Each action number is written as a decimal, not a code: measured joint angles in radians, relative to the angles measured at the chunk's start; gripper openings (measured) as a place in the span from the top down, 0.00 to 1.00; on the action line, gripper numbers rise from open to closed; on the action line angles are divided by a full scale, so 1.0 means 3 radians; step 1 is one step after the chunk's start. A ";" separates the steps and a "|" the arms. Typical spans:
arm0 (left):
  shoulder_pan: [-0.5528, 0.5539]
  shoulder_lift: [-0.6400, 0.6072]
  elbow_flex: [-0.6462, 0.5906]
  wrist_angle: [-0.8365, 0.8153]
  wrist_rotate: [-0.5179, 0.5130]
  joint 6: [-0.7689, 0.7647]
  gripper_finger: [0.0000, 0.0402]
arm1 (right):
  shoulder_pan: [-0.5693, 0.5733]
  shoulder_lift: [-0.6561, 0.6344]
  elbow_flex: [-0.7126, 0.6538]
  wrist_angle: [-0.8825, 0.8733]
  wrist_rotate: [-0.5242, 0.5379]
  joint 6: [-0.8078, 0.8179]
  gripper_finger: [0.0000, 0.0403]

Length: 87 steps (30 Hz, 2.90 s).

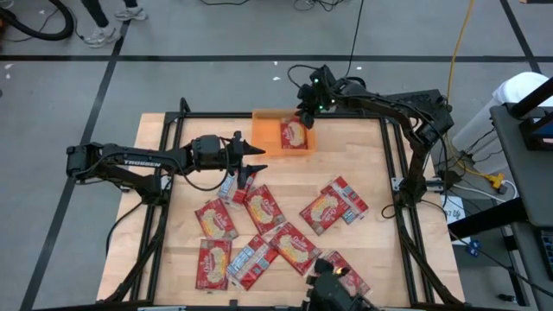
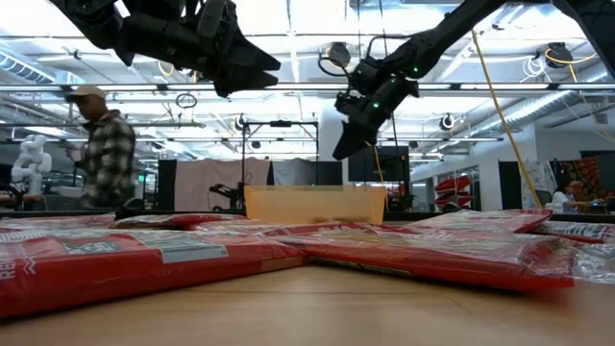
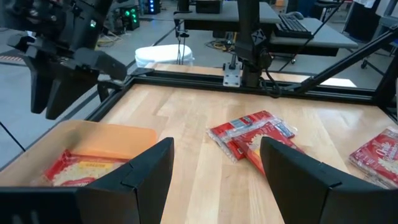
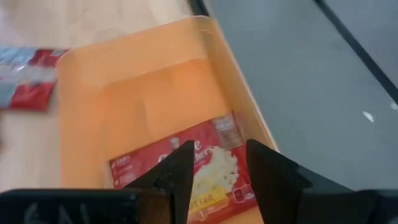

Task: Sort popcorn bags into baskets
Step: Put the popcorn pack into the orange bin

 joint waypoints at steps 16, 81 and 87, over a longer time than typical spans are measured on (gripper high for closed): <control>-0.0022 0.0000 0.0000 -0.0048 -0.0001 0.0036 0.39 | 0.0598 0.0456 -0.0043 0.0020 0.0517 0.0155 0.95; -0.1687 0.0539 0.0000 -0.2148 -0.1310 -0.0767 0.38 | 0.2062 -0.1313 -0.2720 0.2755 0.1150 0.0071 1.00; -0.1775 0.0792 0.0000 -0.2293 -0.1718 -0.0965 0.28 | 0.2073 -0.1312 -0.2749 0.2698 0.1217 0.0071 1.00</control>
